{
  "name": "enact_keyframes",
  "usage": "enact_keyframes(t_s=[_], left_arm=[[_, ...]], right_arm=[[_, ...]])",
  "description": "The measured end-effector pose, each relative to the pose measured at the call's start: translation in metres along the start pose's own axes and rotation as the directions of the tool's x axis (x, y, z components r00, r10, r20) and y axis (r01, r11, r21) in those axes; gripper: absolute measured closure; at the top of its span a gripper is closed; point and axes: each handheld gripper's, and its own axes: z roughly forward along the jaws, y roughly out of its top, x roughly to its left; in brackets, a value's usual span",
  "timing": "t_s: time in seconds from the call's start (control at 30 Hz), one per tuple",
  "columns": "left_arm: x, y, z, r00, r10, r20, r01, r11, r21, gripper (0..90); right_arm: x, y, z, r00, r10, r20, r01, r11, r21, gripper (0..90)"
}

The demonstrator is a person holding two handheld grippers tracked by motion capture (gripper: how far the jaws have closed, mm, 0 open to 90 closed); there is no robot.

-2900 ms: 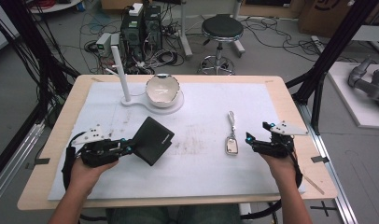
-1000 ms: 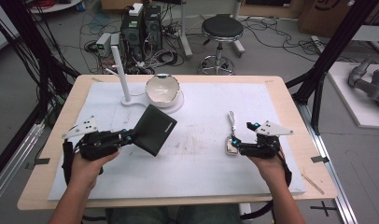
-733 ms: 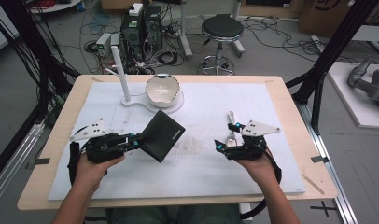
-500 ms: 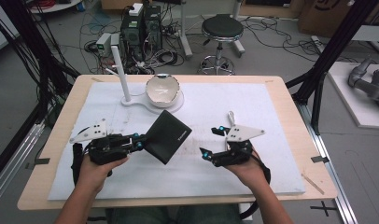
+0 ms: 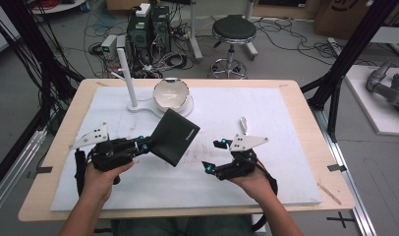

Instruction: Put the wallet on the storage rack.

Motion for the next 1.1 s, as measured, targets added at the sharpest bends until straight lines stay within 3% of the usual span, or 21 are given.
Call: enact_keyframes(t_s=[0.03,0.13,0.2,0.27,0.33,0.37,0.4,0.47,0.5,0.53,0.67,0.7,0.73,0.83,0.9,0.97,1.0,1.03,1.07,1.1], left_arm=[[-0.001,0.001,0.0,1.0,0.006,0.005,-0.006,0.9997,-0.022,81.3],[-0.003,0.002,0.0,0.9994,0.017,0.03,-0.016,0.9981,-0.059,81.3],[-0.004,0.003,0.001,0.999,0.022,0.038,-0.02,0.9975,-0.068,81.3],[-0.01,0.004,0.004,0.9962,0.06,0.063,-0.054,0.9948,-0.087,81.3],[-0.011,0.004,0.006,0.9945,0.074,0.074,-0.067,0.9935,-0.092,81.3],[-0.013,0.003,0.007,0.993,0.081,0.085,-0.073,0.9928,-0.095,81.3],[-0.015,0.002,0.011,0.9903,0.095,0.101,-0.086,0.9924,-0.088,81.2],[-0.016,0.0,0.013,0.9896,0.094,0.109,-0.085,0.993,-0.082,81.3],[-0.014,-0.004,0.015,0.99,0.077,0.119,-0.065,0.993,-0.099,81.3],[-0.013,-0.004,0.014,0.9905,0.073,0.117,-0.062,0.9936,-0.094,81.2],[-0.011,-0.007,0.013,0.9922,0.067,0.105,-0.058,0.9943,-0.089,81.2],[-0.011,-0.007,0.013,0.9922,0.067,0.105,-0.058,0.9943,-0.089,81.2],[-0.011,-0.008,0.014,0.9924,0.072,0.099,-0.065,0.9949,-0.077,81.2],[-0.011,-0.01,0.016,0.9921,0.071,0.103,-0.068,0.997,-0.038,81.2],[-0.01,-0.015,0.019,0.9928,0.053,0.108,-0.051,0.9985,-0.018,81.3],[-0.011,-0.022,0.024,0.9933,0.035,0.11,-0.038,0.9991,0.02,81.3],[-0.011,-0.025,0.026,0.9933,0.025,0.113,-0.03,0.9989,0.036,81.3],[-0.011,-0.028,0.029,0.9934,0.016,0.113,-0.022,0.9987,0.046,81.3],[-0.011,-0.028,0.029,0.9934,0.016,0.113,-0.022,0.9987,0.046,81.3],[-0.01,-0.033,0.033,0.9915,-0.001,0.13,-0.007,0.9979,0.065,81.3]], right_arm=[[0.0,-0.001,0.003,0.9982,0.041,-0.044,-0.041,0.999,0.004,19.3],[0.0,-0.006,0.012,0.9815,0.131,-0.139,-0.133,0.991,-0.004,19.3],[0.002,-0.009,0.02,0.966,0.17,-0.194,-0.174,0.985,-0.001,19.2],[0.004,-0.008,0.025,0.9493,0.194,-0.247,-0.199,0.98,0.003,19.3],[0.006,-0.006,0.029,0.931,0.214,-0.296,-0.23,0.973,-0.021,19.3],[0.006,-0.006,0.03,0.9157,0.233,-0.328,-0.256,0.966,-0.028,19.3],[0.006,-0.005,0.031,0.9061,0.239,-0.349,-0.27,0.962,-0.043,19.3],[0.006,-0.003,0.031,0.8793,0.258,-0.4,-0.313,0.947,-0.078,18.8],[0.005,-0.003,0.031,0.8647,0.269,-0.424,-0.333,0.939,-0.084,17.6],[0.005,-0.003,0.03,0.8628,0.271,-0.427,-0.341,0.935,-0.095,17.6],[0.001,-0.001,0.022,0.837,0.279,-0.471,-0.394,0.904,-0.165,17.6],[0.001,-0.001,0.022,0.837,0.279,-0.471,-0.394,0.904,-0.165,17.6],[0.001,-0.001,0.022,0.8324,0.283,-0.476,-0.408,0.895,-0.179,17.6],[0.001,-0.001,0.022,0.8411,0.283,-0.461,-0.401,0.898,-0.181,17.6],[0.002,-0.001,0.022,0.8425,0.294,-0.451,-0.413,0.89,-0.191,18.3],[0.001,0.0,0.02,0.8543,0.289,-0.432,-0.411,0.884,-0.221,21.6],[0.001,0.0,0.018,0.8571,0.288,-0.427,-0.412,0.881,-0.233,29.3],[0.0,0.0,0.015,0.87,0.277,-0.408,-0.4,0.88,-0.257,39.8],[0.0,-0.001,0.013,0.8797,0.268,-0.393,-0.388,0.882,-0.268,44.2],[-0.001,-0.001,0.011,0.8839,0.263,-0.386,-0.384,0.881,-0.277,47.7]])
